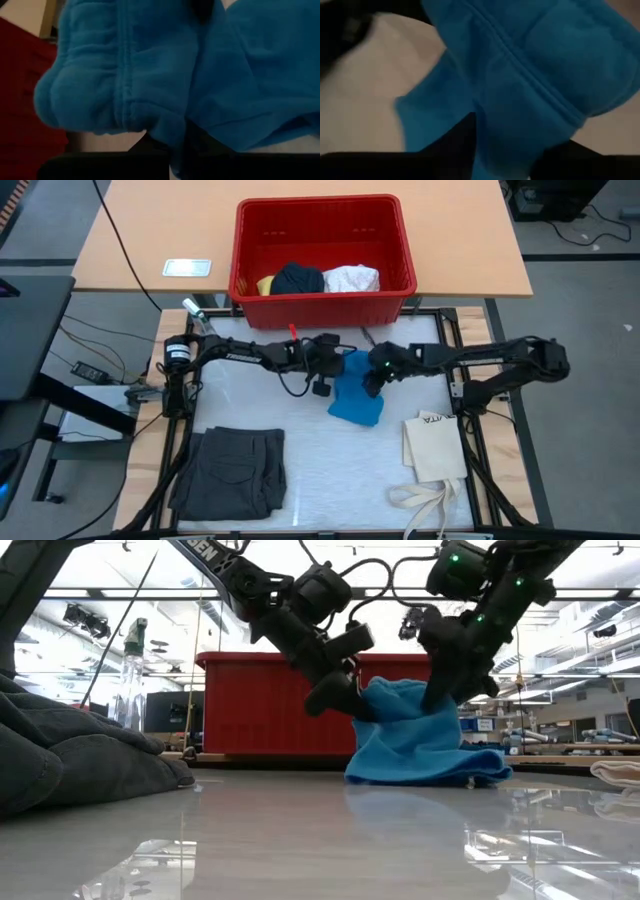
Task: Fold laundry
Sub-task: Fold the blue shorts
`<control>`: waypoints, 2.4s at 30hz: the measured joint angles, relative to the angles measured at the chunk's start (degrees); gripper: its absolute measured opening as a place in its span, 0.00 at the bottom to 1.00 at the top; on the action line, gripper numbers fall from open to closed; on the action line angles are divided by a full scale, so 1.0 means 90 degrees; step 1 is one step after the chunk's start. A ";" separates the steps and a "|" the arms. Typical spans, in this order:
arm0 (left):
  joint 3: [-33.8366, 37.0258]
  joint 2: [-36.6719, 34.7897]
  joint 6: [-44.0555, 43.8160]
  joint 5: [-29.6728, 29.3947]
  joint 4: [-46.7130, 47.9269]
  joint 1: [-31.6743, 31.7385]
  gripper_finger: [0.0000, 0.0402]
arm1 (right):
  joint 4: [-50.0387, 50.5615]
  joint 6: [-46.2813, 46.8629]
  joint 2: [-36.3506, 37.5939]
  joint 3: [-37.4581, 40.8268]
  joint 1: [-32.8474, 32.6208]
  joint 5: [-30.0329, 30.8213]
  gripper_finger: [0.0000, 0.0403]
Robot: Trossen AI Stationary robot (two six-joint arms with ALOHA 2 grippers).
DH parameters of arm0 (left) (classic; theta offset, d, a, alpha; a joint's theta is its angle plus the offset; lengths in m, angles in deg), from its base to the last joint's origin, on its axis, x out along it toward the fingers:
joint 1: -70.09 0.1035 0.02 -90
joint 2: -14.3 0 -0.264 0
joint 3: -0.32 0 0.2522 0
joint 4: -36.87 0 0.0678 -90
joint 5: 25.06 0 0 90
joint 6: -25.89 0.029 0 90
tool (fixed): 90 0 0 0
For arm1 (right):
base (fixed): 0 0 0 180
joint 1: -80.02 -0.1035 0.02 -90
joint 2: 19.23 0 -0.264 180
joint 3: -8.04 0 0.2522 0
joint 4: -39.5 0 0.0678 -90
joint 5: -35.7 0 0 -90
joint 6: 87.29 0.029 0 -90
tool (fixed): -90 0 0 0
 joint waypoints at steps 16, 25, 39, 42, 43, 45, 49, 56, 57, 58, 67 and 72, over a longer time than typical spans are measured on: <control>0.0000 0.0000 0.1320 0.0036 -0.0454 -0.0031 0.03 | -0.1815 -0.0448 0.0465 0.1174 0.1961 -0.2986 0.60; 0.0000 0.0000 0.1225 0.0058 -0.0111 -0.0031 0.03 | -0.1709 -0.0416 0.0762 0.1268 0.2428 -0.3674 0.60; 0.0000 -0.0112 0.1555 0.0537 -0.0445 -0.0034 0.03 | -0.2346 -0.0523 0.0304 0.1268 0.2939 -0.4584 0.60; 0.0000 -0.0165 0.1546 0.0538 -0.0445 -0.0034 0.03 | -0.2108 -0.0553 0.0345 0.1268 0.3090 -0.4589 0.60; -0.0002 -0.0177 0.1544 0.0538 -0.0457 -0.0034 0.03 | -0.2045 -0.0603 0.0361 0.1268 0.3133 -0.4609 0.60; 0.0002 -0.0265 0.1541 0.0554 -0.0335 -0.0034 0.03 | -0.2016 -0.0644 0.0384 0.1268 0.3207 -0.4800 0.60; -0.0002 -0.0394 0.1440 0.0706 -0.0351 -0.0034 0.03 | -0.2132 -0.0632 0.0386 0.1268 0.3286 -0.5528 0.60; -0.0002 -0.0452 0.1340 0.1171 -0.0341 -0.0014 0.03 | -0.2757 -0.0522 0.0358 0.1268 0.3291 -0.5793 0.60; -0.0002 -0.0452 0.1327 0.1175 -0.0327 -0.0014 0.03 | -0.2888 -0.0497 0.0353 0.1268 0.3291 -0.5829 0.60; -0.0002 -0.0452 0.1327 0.1178 -0.0325 -0.0014 0.03 | -0.2950 -0.0449 0.0347 0.1265 0.3292 -0.5917 0.60; -0.0002 -0.0452 0.0890 0.1159 -0.0337 0.0262 0.03 | -0.2848 -0.0346 0.0357 0.1265 0.3277 -0.5936 0.40; -0.0002 -0.0452 0.0574 0.1149 -0.0342 0.0391 0.03 | -0.3274 -0.0446 0.0425 0.1265 0.3084 -0.5370 0.09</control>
